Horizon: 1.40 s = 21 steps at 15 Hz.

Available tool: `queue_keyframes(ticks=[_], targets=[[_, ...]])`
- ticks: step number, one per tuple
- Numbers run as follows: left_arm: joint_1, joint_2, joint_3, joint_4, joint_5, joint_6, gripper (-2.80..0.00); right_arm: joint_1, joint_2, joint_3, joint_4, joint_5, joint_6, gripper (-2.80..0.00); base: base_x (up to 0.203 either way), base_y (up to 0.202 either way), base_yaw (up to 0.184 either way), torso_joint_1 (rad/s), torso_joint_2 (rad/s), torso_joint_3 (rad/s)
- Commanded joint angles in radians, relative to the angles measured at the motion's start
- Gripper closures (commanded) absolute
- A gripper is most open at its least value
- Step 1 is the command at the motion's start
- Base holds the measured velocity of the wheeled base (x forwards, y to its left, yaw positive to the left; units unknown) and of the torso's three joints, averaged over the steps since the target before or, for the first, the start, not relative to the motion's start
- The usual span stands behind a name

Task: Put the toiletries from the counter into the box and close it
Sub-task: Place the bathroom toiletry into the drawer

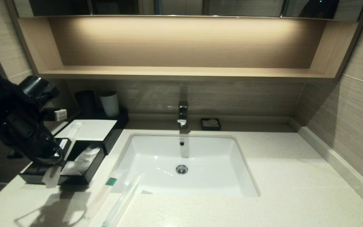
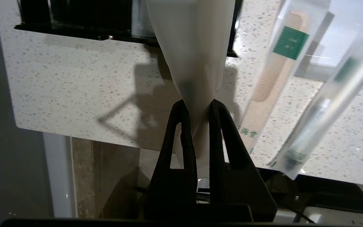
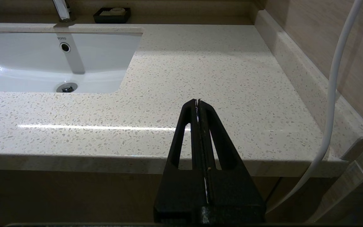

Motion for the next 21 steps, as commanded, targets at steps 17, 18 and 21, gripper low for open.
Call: queue_keyframes(ticks=[17,18,21], targets=[[0.334,0.136,-0.052,0.025,-0.002,0.397,0.0,0.0,0.0,0.0,0.0,0.0,0.0,0.0,0.0,0.0,0.0,0.0,0.0,0.0],[0.338,0.143,-0.063,0.034,-0.005,0.399,0.0,0.0,-0.001,0.001,0.0,0.0,0.0,0.0,0.0,0.0,0.0,0.0,0.0,0.0],[0.34,0.161,-0.111,0.09,-0.007,0.407,0.0,0.0,0.0,0.001,0.0,0.0,0.0,0.0,0.0,0.0,0.0,0.0,0.0,0.0]])
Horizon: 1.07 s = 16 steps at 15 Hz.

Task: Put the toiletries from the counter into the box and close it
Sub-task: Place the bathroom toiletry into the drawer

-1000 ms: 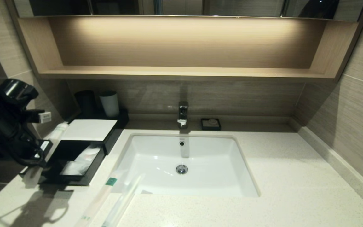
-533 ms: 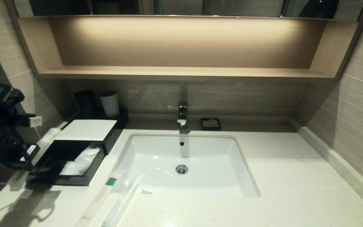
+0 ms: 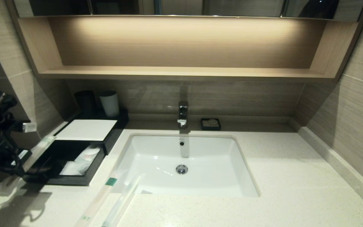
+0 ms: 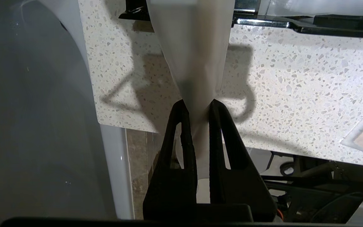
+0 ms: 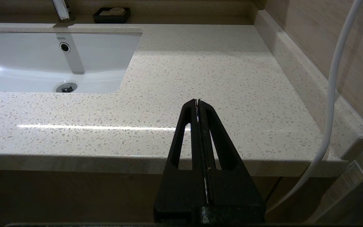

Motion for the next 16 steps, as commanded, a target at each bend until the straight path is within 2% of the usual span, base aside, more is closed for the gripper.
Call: queue_keyframes(ticks=[1,4,11,14,16], targets=[[0.002,0.023,-0.051,0.054,-0.002,0.008,0.0,0.0,0.0,0.0,0.0,0.0,0.0,0.0,0.0,0.0,0.0,0.0,0.0,0.0],[0.003,0.051,-0.133,0.148,-0.011,0.01,0.0,0.0,-0.001,0.002,0.0,0.0,0.0,0.0,0.0,0.0,0.0,0.0,0.0,0.0],[0.004,0.168,-0.37,0.444,-0.012,0.013,0.0,0.0,0.0,0.002,0.0,0.0,0.0,0.0,0.0,0.0,0.0,0.0,0.0,0.0],[0.008,0.219,-0.442,0.529,-0.01,0.011,0.0,0.0,0.0,0.002,0.0,0.0,0.0,0.0,0.0,0.0,0.0,0.0,0.0,0.0],[0.009,0.226,-0.442,0.535,-0.01,0.011,0.0,0.0,0.0,0.001,0.0,0.0,0.0,0.0,0.0,0.0,0.0,0.0,0.0,0.0]])
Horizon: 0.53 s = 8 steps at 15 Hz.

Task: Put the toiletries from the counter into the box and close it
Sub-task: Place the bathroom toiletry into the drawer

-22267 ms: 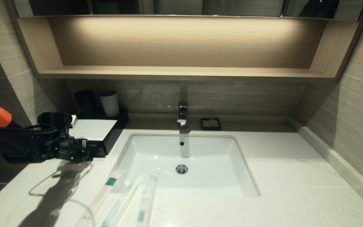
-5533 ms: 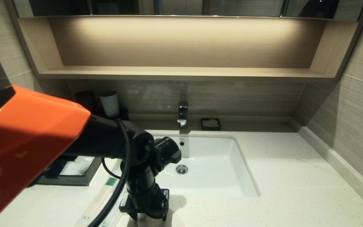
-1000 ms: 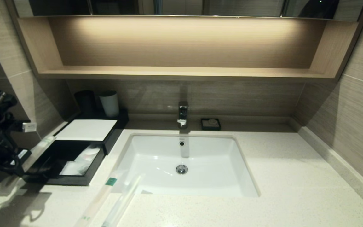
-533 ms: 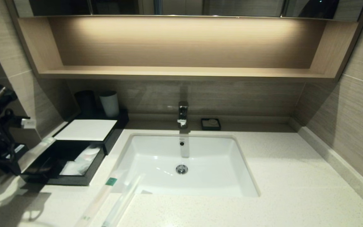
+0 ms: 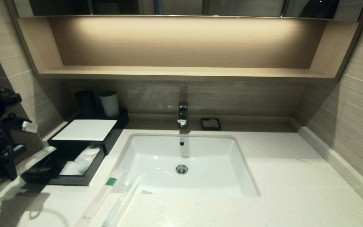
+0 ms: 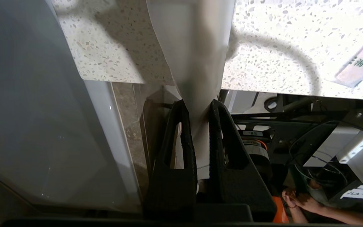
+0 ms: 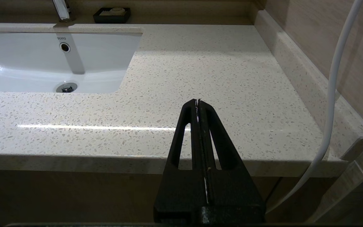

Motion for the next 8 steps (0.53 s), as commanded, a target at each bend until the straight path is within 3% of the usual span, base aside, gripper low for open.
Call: queue_keyframes(ticks=[1,8], targets=[[0.001,0.027,-0.008,0.01,0.001,0.002,0.0,0.0,-0.001,0.0,0.0,0.0,0.0,0.0,0.0,0.0,0.0,0.0,0.0,0.0],[0.001,0.05,-0.01,-0.02,-0.001,0.001,0.0,0.0,-0.001,0.001,0.0,0.0,0.0,0.0,0.0,0.0,0.0,0.0,0.0,0.0]])
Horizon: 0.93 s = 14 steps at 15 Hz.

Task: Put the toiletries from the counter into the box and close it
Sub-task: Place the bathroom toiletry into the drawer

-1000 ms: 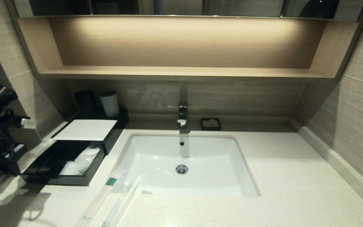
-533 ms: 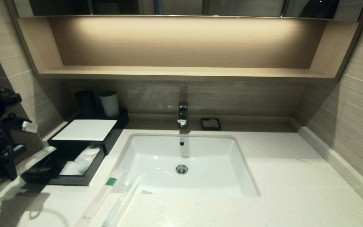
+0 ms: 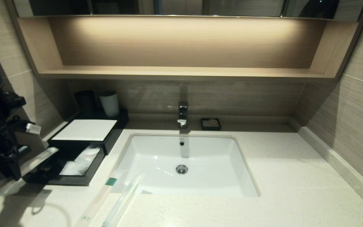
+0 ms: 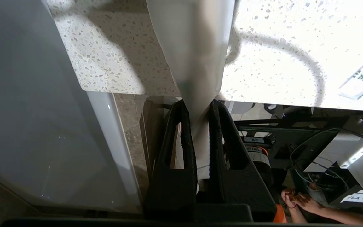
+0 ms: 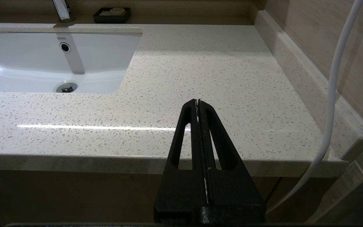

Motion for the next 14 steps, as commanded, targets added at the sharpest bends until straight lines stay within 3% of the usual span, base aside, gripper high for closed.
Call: queue_keyframes(ticks=[1,14], targets=[[0.001,0.013,-0.002,0.002,0.001,0.001,0.0,0.0,0.0,0.001,0.0,0.0,0.0,0.0,0.0,0.0,0.0,0.0,0.0,0.0],[-0.007,0.059,-0.002,-0.057,-0.004,-0.001,0.0,0.0,0.0,0.0,0.0,0.0,0.0,0.0,0.0,0.0,0.0,0.0,0.0,0.0]])
